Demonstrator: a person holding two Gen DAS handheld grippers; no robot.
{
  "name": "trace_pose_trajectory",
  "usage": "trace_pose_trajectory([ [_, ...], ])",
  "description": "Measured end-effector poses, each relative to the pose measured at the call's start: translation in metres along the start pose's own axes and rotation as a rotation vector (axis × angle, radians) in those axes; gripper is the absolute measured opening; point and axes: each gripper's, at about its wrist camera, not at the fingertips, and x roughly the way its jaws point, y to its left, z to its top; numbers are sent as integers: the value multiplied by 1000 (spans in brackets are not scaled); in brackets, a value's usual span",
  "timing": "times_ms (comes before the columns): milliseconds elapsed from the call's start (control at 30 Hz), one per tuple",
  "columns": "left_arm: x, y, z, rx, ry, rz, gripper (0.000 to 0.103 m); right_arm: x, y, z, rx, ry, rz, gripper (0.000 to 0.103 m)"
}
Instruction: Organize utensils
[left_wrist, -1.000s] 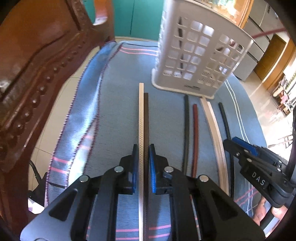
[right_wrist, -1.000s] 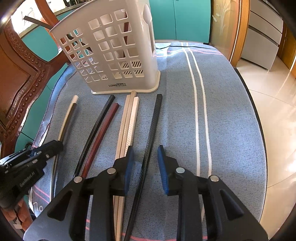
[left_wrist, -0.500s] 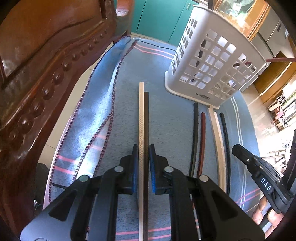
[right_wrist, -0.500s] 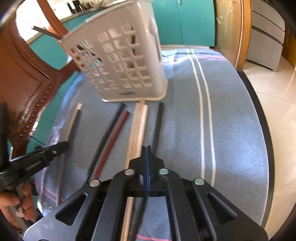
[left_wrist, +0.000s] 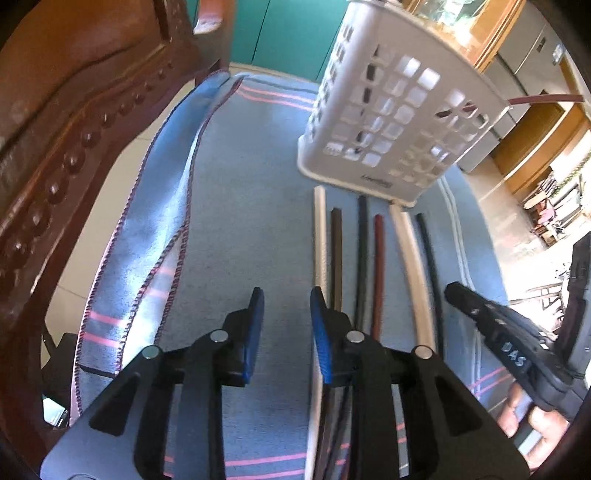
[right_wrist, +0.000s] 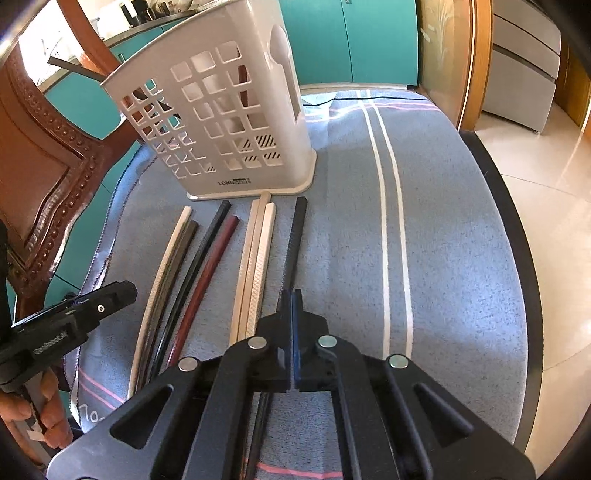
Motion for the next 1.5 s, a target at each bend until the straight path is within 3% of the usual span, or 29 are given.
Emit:
trace_pose_trajectory([
  [300, 12, -18, -2, 54, 7, 18, 32, 3, 7, -1, -25, 0, 7, 2],
  [533, 16, -27, -1, 90, -4, 56, 32, 8, 16, -4, -62, 14, -14, 24],
  [800, 17, -44, -6, 173, -30, 159, 32, 7, 17, -6, -77, 14, -23, 25],
  [933, 19, -48, -6, 180, -37, 194, 35, 6, 15, -7, -87, -4, -109, 26],
  [1300, 16, -36, -1, 160, -29, 207, 40, 12, 23, -9, -107, -3, -125, 31],
  [1400, 15, -36, -1, 165, -26, 198, 28, 11, 22, -9, -106, -3, -124, 31],
  [1500, 15, -35, 0, 157, -25, 189, 23, 12, 23, -10, -105, -3, -121, 31],
])
